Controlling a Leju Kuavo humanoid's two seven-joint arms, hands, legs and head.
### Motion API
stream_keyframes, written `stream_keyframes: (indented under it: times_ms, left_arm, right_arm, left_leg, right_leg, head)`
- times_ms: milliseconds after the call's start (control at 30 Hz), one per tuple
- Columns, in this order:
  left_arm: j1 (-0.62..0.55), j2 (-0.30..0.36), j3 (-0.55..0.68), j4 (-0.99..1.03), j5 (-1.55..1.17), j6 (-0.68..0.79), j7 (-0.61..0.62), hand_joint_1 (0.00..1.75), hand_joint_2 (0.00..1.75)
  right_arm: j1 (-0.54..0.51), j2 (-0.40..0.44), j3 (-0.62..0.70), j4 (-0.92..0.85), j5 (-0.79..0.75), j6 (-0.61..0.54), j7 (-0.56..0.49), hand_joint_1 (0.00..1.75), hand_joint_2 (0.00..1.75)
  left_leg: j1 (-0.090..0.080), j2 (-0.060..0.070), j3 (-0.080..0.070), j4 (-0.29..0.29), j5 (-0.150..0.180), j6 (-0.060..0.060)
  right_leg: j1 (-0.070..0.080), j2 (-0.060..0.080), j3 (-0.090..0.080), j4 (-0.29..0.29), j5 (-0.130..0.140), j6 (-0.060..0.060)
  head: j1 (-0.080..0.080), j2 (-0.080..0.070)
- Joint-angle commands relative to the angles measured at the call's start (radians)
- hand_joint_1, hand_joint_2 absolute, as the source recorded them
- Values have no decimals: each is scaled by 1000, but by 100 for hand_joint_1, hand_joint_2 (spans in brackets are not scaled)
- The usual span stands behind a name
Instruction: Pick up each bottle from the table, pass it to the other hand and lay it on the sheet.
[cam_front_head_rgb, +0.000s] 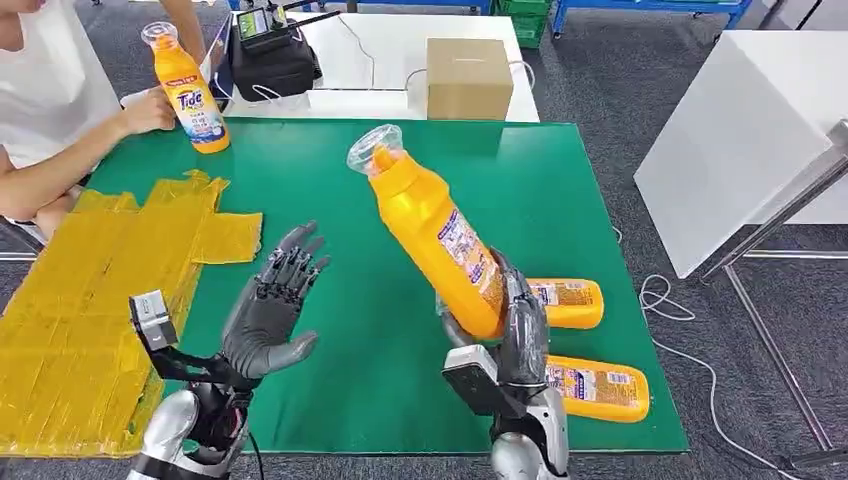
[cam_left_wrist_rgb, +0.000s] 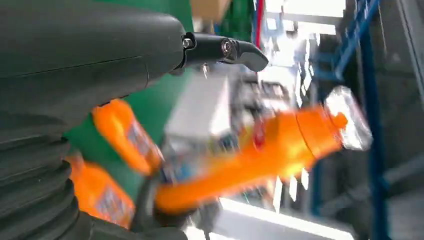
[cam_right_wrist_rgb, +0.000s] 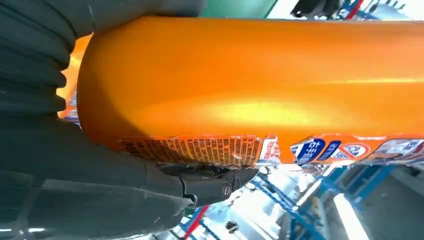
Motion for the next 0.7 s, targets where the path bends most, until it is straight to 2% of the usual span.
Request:
stream_keyframes:
  times_ms: [33, 167, 233, 267, 400, 433, 500, 600, 700]
  left_arm:
    - [-118, 12, -118, 155, 102, 6, 52, 0, 175]
    - [-128, 17, -111, 174, 155, 32, 66, 0, 175]
    - [-128, 16, -104, 179, 181, 38, 72, 0, 175]
    - [-128, 17, -104, 181, 182, 40, 72, 0, 175]
    - [-132, 18, -103, 191, 189, 51, 71, 0, 175]
    - [-132, 18, -101, 194, 193, 55, 70, 0, 175]
    - [-134, 14, -94, 205, 203, 66, 66, 0, 175]
    - [-147, 2, -82, 242, 219, 78, 65, 0, 175]
    - [-157, -5, -77, 263, 227, 84, 63, 0, 175]
  right_arm:
    - [-169, 47, 128, 382, 34, -45, -63, 175, 175]
    - [-212, 64, 205, 467, 49, -64, -86, 175, 175]
    - [-225, 67, 236, 482, 52, -63, -94, 175, 175]
    - [-227, 68, 245, 487, 50, -58, -95, 175, 175]
    - [-236, 67, 285, 485, 44, -57, -107, 175, 175]
    - [-237, 67, 299, 481, 35, -49, -111, 175, 175]
    - [-242, 62, 343, 467, 21, -32, -123, 175, 175]
    - [-250, 55, 400, 466, 34, -32, -116, 175, 175]
    - [-252, 52, 421, 476, 38, -46, -110, 175, 175]
  left_leg:
    - [1, 2, 7, -2, -1, -3]
    - [2, 2, 6, -2, -1, -2]
    - [1, 2, 10, -3, -2, -3]
    - [1, 1, 5, -1, -1, -1]
    - [1, 4, 12, -2, -4, -4]
    - [1, -1, 4, -1, 0, -1]
    - [1, 0, 8, -1, -3, -3]
    - [1, 1, 4, -1, -1, -2]
    - [1, -1, 6, -2, -1, -2]
  right_leg:
    - [1, 1, 7, -3, -1, -1]
    - [1, 1, 5, -2, 0, -1]
    - [2, 1, 9, -3, -2, -2]
    - [2, 1, 6, -2, -1, -1]
    - [2, 2, 12, -2, -4, -2]
    - [2, -2, 5, -1, -1, -1]
    - [2, -1, 9, -1, -3, -2]
    - [1, 0, 4, -1, -1, -1]
    - [2, -2, 7, -1, -2, -1]
  head:
    - [0, 0]
    - [0, 0]
    - [0, 0]
    - [0, 0]
    - [0, 0]
    - [0, 0]
    - [0, 0]
    - [0, 0]
    - [0, 0]
